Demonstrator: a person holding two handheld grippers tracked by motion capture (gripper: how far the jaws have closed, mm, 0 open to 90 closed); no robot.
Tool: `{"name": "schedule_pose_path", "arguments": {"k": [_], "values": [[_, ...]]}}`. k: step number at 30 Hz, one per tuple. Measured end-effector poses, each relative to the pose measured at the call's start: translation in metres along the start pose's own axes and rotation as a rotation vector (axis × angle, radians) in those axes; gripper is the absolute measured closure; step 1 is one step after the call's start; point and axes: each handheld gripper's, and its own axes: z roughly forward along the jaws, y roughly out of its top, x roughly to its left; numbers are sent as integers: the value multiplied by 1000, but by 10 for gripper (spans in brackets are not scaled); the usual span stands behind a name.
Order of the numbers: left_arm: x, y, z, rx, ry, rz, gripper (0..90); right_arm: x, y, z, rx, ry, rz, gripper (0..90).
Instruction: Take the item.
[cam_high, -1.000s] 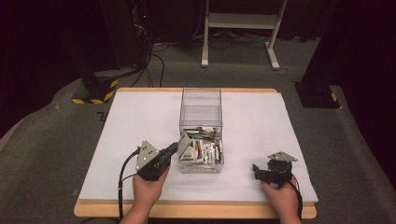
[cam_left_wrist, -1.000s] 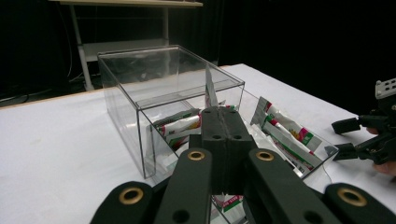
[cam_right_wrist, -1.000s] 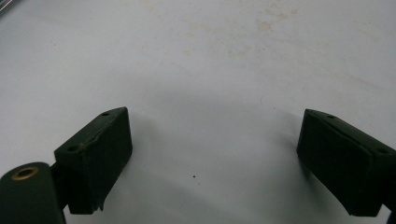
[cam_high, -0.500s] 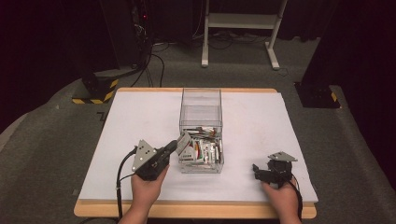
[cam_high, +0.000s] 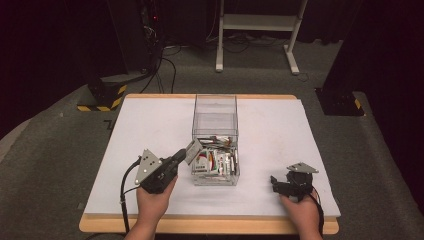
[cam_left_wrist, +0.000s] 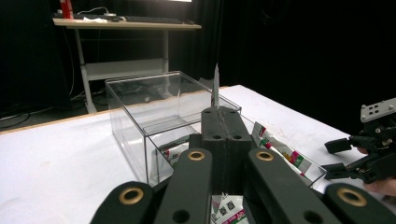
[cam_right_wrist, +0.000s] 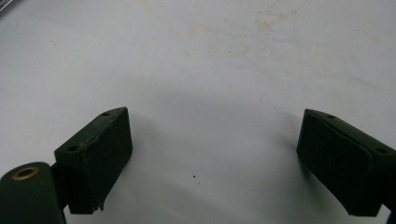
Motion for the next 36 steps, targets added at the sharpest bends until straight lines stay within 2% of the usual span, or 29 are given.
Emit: {"name": "schedule_pose_path", "arguments": {"k": [11, 23, 36], "values": [[9, 2, -7, -13, 26, -5, 900, 0, 0, 0, 0, 0, 1, 102], [29, 4, -21, -32, 76, -28, 900, 0, 0, 0, 0, 1, 1, 102], [56, 5, -38, -51, 150, -48, 900, 0, 0, 0, -1, 1, -2, 102]]}}
